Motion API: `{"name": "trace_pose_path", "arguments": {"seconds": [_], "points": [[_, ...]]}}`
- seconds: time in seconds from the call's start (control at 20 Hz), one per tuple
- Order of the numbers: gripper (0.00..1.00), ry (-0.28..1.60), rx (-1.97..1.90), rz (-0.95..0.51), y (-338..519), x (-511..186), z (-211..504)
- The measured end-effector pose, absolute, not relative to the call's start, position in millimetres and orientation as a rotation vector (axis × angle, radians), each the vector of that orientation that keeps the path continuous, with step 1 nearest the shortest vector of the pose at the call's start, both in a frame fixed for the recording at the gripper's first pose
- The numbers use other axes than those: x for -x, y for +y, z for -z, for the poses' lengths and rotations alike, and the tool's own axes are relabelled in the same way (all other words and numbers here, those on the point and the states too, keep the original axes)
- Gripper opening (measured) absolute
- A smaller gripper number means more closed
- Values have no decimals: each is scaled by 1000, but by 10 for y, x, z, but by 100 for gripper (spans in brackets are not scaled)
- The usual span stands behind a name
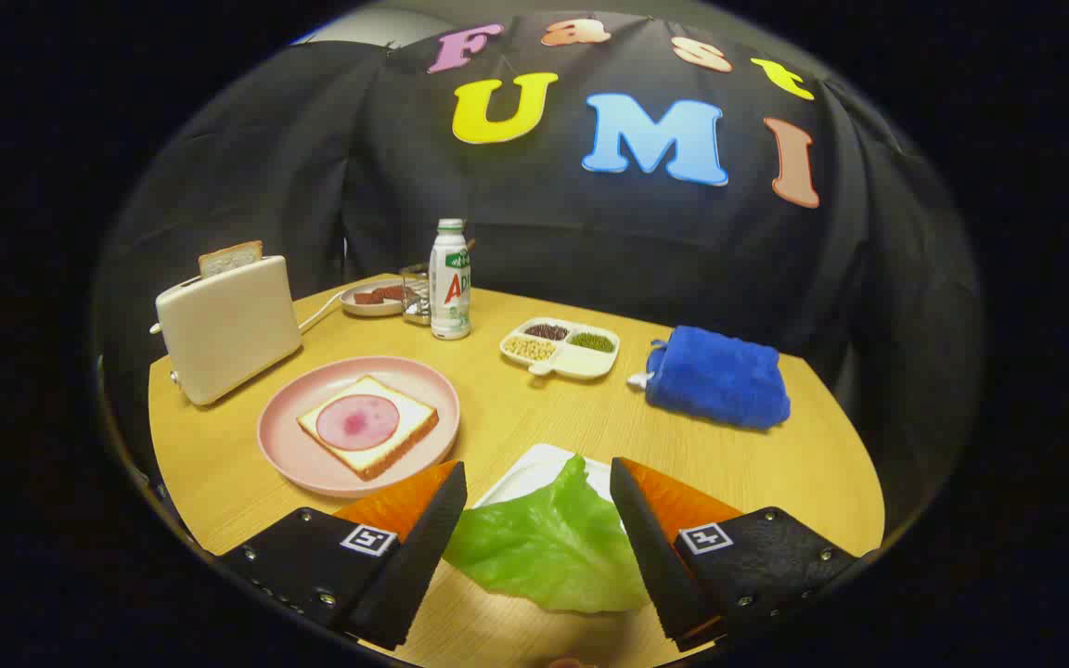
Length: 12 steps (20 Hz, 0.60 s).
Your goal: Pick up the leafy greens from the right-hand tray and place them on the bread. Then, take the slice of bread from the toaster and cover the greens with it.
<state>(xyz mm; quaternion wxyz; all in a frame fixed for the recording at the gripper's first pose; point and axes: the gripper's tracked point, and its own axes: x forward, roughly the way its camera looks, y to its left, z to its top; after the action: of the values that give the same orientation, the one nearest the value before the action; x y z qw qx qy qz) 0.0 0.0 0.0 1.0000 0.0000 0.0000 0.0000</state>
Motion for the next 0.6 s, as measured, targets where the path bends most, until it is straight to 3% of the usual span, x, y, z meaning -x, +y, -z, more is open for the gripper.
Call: {"name": "trace_pose_path", "arguments": {"seconds": [0.4, 0.45, 0.55, 0.6], "points": [[95, 106, -117, -25, -64, -189, 333], [88, 115, -111, -6, -123, -214, 345], [58, 114, -114, -9, -143, -199, 347], [51, 112, -126, -9, -156, -199, 351]]}}
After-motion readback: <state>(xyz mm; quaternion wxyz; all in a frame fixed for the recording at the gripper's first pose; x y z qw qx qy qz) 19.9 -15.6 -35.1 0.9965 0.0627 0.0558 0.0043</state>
